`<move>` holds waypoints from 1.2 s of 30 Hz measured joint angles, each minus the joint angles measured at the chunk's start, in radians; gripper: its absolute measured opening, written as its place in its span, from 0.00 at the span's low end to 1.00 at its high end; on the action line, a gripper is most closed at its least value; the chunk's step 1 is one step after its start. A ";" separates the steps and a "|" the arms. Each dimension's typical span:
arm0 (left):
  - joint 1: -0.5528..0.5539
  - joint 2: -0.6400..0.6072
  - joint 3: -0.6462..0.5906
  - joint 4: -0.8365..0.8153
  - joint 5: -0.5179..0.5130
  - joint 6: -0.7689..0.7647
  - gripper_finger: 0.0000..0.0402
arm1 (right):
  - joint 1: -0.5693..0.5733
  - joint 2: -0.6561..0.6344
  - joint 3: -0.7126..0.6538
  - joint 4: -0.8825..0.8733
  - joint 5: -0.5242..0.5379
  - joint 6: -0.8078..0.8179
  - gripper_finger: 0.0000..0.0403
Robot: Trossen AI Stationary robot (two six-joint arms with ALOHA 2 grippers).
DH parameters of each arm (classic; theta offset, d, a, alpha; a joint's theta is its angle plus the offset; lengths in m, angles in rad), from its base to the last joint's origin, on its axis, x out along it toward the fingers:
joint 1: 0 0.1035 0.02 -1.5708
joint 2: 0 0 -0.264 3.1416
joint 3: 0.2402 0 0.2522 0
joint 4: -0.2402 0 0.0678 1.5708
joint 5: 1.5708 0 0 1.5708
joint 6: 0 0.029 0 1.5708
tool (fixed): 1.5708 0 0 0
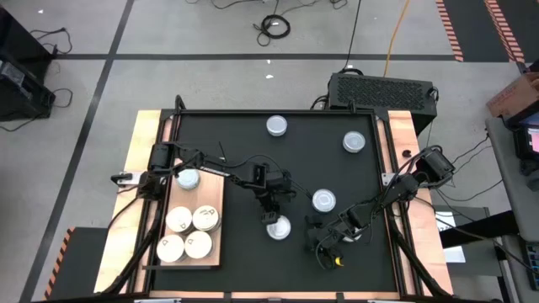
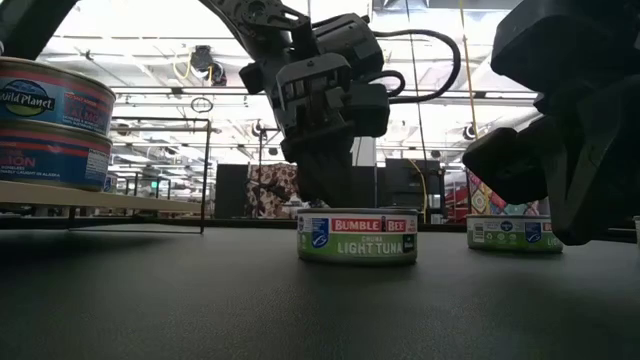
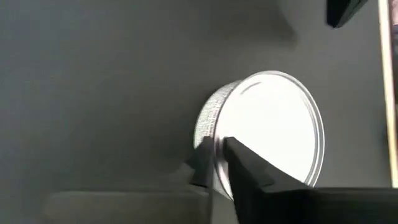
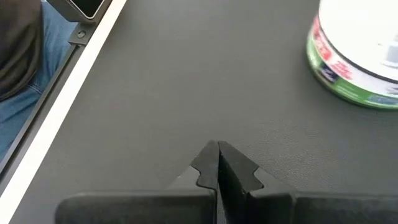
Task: Stack canned seafood by type on shelf
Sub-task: Put the green tuna can aligned with the other green tuna can on the shelf
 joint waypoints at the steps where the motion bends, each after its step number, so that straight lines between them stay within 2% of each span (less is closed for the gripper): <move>1: 0.002 0.000 0.001 0.003 0.003 0.000 0.05 | 0.000 0.000 0.000 0.000 0.000 0.000 0.00; 3: 0.003 0.000 0.001 0.000 0.007 -0.001 0.02 | 0.000 0.000 0.000 0.000 0.000 0.000 0.00; 8: 0.004 0.000 0.000 0.000 0.028 -0.001 0.01 | 0.000 0.000 0.000 0.000 0.000 0.000 0.00; 16: 0.023 0.002 -0.002 -0.012 0.128 -0.027 0.00 | 0.000 0.000 0.000 0.000 0.000 0.000 0.00; 24: 0.072 -0.003 -0.002 -0.013 0.181 -0.051 0.00 | 0.000 0.000 0.000 0.000 0.000 0.000 0.00; 30: 0.116 -0.071 -0.002 -0.040 0.203 -0.051 0.00 | 0.000 0.000 0.000 -0.015 0.000 0.000 0.00; 36: 0.156 -0.193 -0.002 -0.143 0.195 -0.006 0.00 | 0.000 0.000 0.000 -0.017 0.000 0.000 0.00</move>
